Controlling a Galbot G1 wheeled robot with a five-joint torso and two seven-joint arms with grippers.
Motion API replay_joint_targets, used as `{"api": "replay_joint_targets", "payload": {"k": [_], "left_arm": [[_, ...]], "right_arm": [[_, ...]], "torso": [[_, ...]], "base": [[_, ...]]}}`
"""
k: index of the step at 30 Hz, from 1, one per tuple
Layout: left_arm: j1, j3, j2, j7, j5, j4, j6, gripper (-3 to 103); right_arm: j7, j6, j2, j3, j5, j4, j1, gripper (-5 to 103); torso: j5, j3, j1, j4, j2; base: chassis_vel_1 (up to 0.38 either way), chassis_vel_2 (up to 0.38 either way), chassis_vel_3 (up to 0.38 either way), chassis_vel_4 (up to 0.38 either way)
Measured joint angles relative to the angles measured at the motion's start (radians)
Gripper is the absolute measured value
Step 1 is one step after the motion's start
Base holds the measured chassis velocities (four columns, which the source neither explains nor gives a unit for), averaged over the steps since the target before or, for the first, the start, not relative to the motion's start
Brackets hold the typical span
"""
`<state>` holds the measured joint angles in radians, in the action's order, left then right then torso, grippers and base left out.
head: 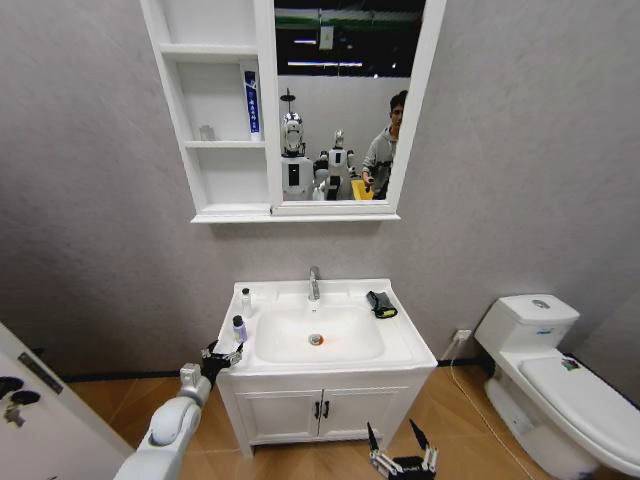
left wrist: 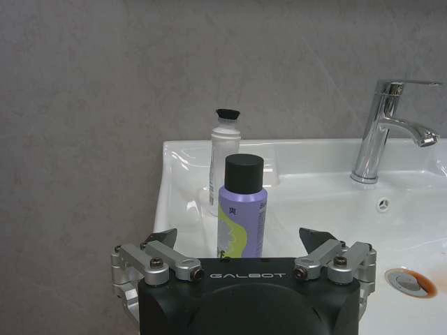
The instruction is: Move facial cleanser and shampoo from washbasin to cabinet, then wipe washbasin with towel.
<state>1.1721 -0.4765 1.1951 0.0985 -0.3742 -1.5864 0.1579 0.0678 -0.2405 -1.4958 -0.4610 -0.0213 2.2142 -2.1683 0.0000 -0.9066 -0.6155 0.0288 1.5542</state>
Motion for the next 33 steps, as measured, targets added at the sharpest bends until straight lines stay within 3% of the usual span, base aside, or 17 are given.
{"api": "replay_joint_targets", "payload": {"k": [14,20,21,23,27,29,33], "left_arm": [[-0.144,0.057,0.033,-0.022,0.014,0.154,-0.03,97],[-0.181,0.065,0.048,-0.017,0.019,0.215,-0.045,72],[-0.181,0.065,0.048,-0.017,0.019,0.215,-0.045,72],[-0.175,0.064,0.047,-0.013,0.018,0.212,-0.046,60],[-0.158,0.061,0.041,-0.01,0.015,0.194,-0.05,55],[-0.133,0.054,0.033,-0.008,0.015,0.17,-0.056,43],[-0.108,0.046,0.023,-0.008,0.019,0.138,-0.058,43]], "right_arm": [[0.008,0.003,0.0,-0.021,0.001,0.023,-0.027,100],[0.012,0.005,0.001,-0.027,0.001,0.032,-0.035,100],[0.012,0.005,0.001,-0.027,0.001,0.032,-0.035,100],[0.013,0.006,-0.002,-0.026,0.001,0.033,-0.035,100],[0.013,0.007,-0.005,-0.024,0.001,0.032,-0.033,100],[0.013,0.009,-0.007,-0.019,0.001,0.027,-0.03,100],[0.012,0.012,-0.005,-0.015,0.0,0.027,-0.029,100]], "torso": [[0.0,0.0,0.0,0.0,0.0],[0.0,0.0,0.0,0.0001,0.0],[0.0,0.0,0.0,0.0001,0.0],[0.0,0.0,0.0,0.0001,0.0],[-0.0001,0.0,0.0,0.0,0.0],[-0.0001,0.0,0.0,0.0,0.0],[-0.0003,0.0,0.0,0.0,0.0]], "base": [[0.0,0.0,0.0,0.0],[0.0,0.0,0.0,0.0],[0.0,0.0,0.0,0.0],[0.0,0.0,0.0,0.0],[0.0,0.0,0.0,0.0],[0.0,0.0,0.0,0.0],[0.0,0.0,0.0,0.0]]}}
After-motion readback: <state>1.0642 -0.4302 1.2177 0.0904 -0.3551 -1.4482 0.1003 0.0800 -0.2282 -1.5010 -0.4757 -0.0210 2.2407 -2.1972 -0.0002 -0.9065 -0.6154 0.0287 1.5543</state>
